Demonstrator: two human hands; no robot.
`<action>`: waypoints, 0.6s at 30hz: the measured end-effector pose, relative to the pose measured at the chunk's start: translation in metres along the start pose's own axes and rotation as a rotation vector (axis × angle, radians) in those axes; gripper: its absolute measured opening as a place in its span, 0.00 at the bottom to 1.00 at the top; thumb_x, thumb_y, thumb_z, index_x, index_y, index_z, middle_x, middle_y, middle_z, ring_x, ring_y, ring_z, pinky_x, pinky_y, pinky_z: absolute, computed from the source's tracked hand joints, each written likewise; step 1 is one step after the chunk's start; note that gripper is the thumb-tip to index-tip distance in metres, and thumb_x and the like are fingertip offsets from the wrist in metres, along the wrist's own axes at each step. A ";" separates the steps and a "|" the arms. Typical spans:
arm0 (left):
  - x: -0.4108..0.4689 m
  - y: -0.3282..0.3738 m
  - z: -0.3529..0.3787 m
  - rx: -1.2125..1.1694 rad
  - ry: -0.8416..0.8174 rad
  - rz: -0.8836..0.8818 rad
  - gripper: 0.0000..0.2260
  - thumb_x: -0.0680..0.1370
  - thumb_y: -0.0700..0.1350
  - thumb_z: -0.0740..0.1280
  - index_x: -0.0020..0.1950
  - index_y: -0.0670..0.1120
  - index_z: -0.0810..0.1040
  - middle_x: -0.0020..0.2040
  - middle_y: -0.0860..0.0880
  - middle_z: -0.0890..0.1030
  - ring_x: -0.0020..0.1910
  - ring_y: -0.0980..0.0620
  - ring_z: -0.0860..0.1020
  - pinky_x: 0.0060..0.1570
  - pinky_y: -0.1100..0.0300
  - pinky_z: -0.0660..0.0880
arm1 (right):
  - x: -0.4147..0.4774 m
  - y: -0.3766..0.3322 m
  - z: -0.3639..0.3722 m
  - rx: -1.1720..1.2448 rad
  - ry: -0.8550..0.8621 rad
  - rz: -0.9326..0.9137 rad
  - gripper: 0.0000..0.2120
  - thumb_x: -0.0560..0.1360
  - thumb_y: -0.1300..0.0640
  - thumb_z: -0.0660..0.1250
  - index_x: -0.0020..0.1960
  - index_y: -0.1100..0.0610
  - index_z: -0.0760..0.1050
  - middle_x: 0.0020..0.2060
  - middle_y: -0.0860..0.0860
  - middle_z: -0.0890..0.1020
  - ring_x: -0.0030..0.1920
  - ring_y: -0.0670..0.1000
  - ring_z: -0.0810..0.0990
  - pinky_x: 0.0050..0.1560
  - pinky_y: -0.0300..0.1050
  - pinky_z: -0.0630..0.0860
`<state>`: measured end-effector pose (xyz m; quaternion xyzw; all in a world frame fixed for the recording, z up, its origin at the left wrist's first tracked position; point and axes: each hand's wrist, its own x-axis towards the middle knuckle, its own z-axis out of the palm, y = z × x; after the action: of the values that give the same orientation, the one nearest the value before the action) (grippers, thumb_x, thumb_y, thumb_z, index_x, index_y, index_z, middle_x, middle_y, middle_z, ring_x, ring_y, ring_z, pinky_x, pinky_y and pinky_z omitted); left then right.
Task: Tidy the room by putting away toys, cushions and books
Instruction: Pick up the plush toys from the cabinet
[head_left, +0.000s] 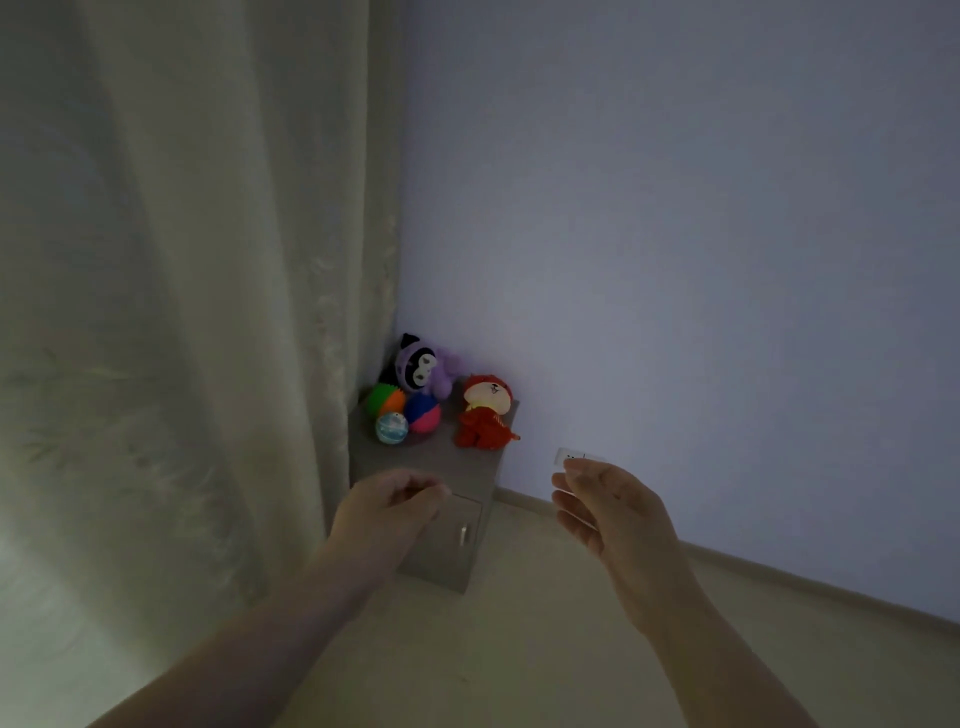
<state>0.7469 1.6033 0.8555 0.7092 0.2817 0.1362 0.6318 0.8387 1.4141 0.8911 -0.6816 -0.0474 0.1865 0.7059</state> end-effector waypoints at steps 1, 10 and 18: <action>0.017 0.002 0.002 0.005 0.004 -0.004 0.02 0.74 0.46 0.71 0.44 0.51 0.83 0.37 0.50 0.84 0.44 0.45 0.82 0.55 0.42 0.78 | 0.017 -0.003 0.002 -0.003 0.004 0.003 0.05 0.77 0.61 0.66 0.51 0.57 0.80 0.49 0.57 0.83 0.54 0.56 0.82 0.61 0.51 0.77; 0.172 0.013 0.027 0.017 0.023 -0.020 0.15 0.59 0.60 0.70 0.42 0.57 0.84 0.41 0.46 0.84 0.44 0.47 0.82 0.56 0.42 0.77 | 0.192 -0.004 0.014 0.001 -0.006 0.058 0.05 0.78 0.62 0.65 0.51 0.56 0.78 0.51 0.58 0.82 0.55 0.56 0.81 0.59 0.50 0.77; 0.324 0.042 0.071 0.046 0.141 -0.069 0.02 0.74 0.46 0.71 0.42 0.52 0.82 0.43 0.45 0.85 0.49 0.42 0.82 0.57 0.42 0.77 | 0.370 -0.031 0.012 0.058 -0.057 0.109 0.12 0.78 0.66 0.64 0.60 0.68 0.75 0.56 0.66 0.79 0.50 0.58 0.80 0.53 0.47 0.78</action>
<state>1.0557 1.7287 0.8322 0.7021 0.3527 0.1575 0.5982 1.1840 1.5468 0.8529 -0.6569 -0.0247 0.2452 0.7126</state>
